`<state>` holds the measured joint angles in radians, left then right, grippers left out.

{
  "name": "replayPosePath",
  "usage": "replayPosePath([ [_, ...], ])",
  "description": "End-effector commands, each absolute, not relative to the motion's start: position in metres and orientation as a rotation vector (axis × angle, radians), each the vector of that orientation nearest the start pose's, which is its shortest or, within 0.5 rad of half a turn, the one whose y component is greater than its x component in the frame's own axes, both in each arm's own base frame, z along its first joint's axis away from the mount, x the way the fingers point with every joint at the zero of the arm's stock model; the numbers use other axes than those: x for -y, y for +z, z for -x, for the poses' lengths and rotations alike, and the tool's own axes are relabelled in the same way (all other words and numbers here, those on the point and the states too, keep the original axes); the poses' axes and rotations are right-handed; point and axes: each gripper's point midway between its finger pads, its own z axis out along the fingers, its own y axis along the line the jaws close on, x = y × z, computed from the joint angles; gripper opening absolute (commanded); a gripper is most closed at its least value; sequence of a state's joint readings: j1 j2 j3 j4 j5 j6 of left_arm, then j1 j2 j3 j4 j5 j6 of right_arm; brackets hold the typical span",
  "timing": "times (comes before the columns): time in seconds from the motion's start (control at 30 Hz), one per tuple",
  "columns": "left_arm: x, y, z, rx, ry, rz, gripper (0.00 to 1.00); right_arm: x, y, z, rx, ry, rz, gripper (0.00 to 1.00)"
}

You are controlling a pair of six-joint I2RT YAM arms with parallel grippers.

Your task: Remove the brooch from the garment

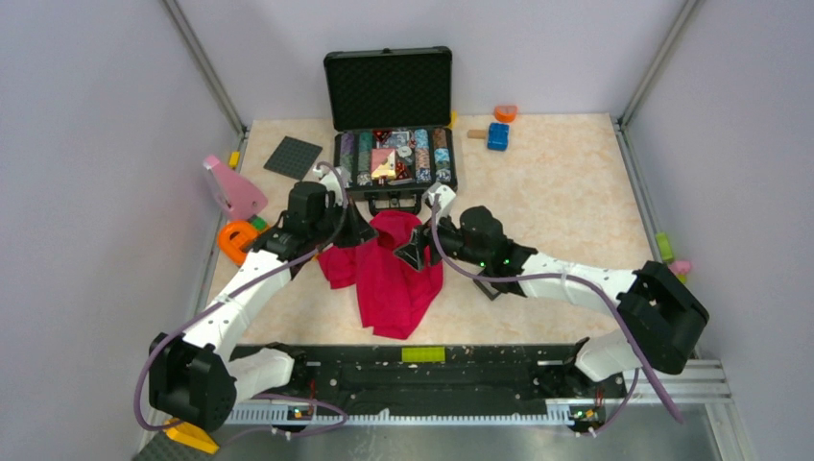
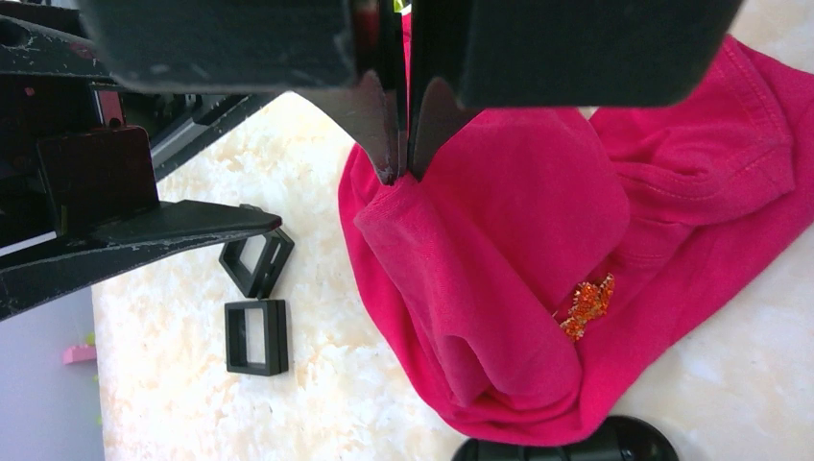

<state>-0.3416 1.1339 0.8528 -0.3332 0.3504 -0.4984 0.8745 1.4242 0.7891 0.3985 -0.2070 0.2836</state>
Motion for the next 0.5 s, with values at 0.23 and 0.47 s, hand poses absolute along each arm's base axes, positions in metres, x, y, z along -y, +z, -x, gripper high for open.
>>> replayPosePath([
  [0.23,0.203,0.22,-0.275,-2.203,-0.999,-0.099,0.0,-0.411,0.185,-0.239,-1.758,1.054,0.803,0.49],
  [0.47,0.212,0.231,-0.271,-2.186,-1.086,-0.103,0.0,-0.416,0.186,-0.248,-1.732,1.047,0.755,0.57],
])
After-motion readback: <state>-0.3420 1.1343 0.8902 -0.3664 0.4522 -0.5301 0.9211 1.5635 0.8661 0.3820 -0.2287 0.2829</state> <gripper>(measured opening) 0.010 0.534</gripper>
